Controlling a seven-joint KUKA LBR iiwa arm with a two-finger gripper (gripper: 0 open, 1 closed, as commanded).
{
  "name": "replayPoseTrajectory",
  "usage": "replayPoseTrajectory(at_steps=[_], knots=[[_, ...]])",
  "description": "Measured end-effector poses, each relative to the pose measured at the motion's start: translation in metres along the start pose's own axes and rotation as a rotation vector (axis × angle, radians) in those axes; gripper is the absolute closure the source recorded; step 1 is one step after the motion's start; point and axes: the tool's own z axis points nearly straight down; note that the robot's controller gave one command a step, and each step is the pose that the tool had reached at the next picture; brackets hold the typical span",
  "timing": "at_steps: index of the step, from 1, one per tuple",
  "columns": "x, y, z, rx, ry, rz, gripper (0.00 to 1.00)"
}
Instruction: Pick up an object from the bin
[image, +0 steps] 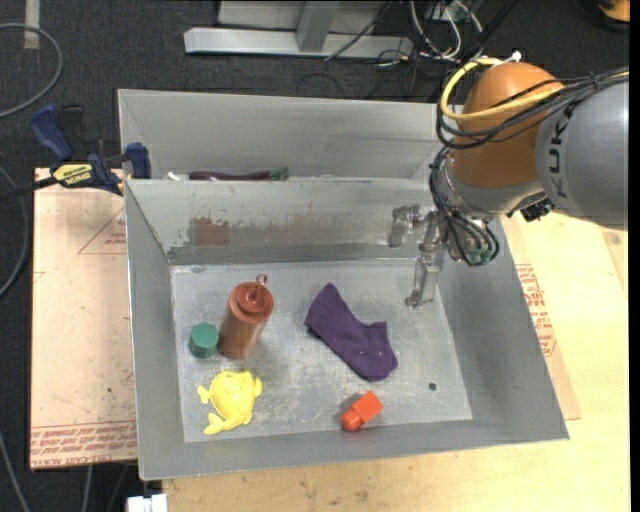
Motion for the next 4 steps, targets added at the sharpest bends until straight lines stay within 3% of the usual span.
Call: replayPoseTrajectory(at_steps=[1, 2, 3, 4], knots=[[-0.001, 0.0, -0.005, 0.001, -0.007, -0.001, 0.0], [0.016, 0.051, 0.014, 0.0, -0.006, 0.028, 0.0], [0.019, 0.065, 0.046, -0.007, -0.008, -0.002, 0.0], [0.013, 0.063, 0.071, 0.006, -0.007, -0.012, 0.0]])
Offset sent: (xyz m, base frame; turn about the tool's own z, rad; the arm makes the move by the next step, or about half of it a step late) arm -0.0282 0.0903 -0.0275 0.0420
